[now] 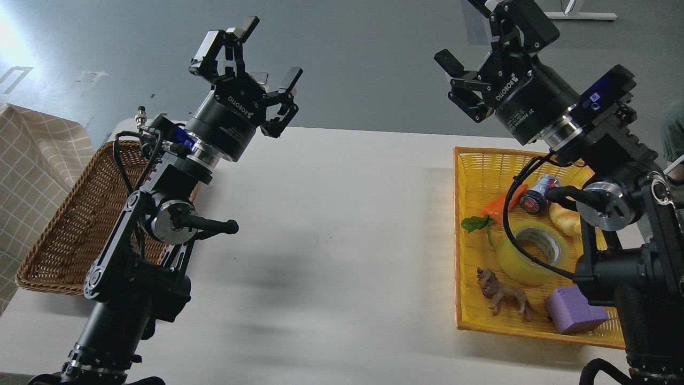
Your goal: Place and transfer tape with both arms
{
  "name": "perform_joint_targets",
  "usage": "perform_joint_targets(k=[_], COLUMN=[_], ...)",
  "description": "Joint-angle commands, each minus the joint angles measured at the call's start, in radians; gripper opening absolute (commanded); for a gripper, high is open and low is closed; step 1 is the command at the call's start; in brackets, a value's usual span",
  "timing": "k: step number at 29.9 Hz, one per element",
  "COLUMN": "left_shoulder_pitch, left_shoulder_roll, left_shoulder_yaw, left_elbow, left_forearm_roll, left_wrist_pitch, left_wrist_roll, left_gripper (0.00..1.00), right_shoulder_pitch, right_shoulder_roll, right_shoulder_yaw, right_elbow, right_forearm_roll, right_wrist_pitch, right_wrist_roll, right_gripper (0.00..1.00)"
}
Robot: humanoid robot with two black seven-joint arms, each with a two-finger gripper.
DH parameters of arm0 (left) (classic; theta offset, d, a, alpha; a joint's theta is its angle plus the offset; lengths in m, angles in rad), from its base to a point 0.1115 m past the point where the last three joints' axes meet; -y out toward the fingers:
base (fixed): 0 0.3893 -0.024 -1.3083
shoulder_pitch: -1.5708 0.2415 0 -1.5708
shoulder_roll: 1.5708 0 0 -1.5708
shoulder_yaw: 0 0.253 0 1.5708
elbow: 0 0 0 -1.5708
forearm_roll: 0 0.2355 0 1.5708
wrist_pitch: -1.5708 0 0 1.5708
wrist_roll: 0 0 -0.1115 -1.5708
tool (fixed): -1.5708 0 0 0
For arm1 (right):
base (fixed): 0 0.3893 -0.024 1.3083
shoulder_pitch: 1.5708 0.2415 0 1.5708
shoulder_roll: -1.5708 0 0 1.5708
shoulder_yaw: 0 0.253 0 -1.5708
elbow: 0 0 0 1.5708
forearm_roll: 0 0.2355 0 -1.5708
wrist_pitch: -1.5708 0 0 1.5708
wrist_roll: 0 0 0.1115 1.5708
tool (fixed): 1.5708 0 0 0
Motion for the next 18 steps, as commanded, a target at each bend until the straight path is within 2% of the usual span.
perform_joint_targets(k=[1,18], left_shoulder_pitch=[0.002,0.002], left_shoulder_roll=[-0.003,-0.015], left_shoulder_yaw=[0.0,0.001], left_elbow=[0.0,0.0], left_forearm_roll=[0.0,0.0], left_wrist_pitch=[0.003,-0.003], left_wrist_roll=[0.0,-0.002], left_gripper=[0.98,0.98], right_shoulder_pitch=[0.002,0.002], right_shoulder_roll=[0.0,0.0], right_shoulder_yaw=[0.0,0.0], right_elbow=[0.0,-0.009], right_forearm_roll=[0.0,-0.003], right_wrist_pitch=[0.0,-0.006], right_wrist_roll=[-0.001,-0.008], right_gripper=[1.0,1.0])
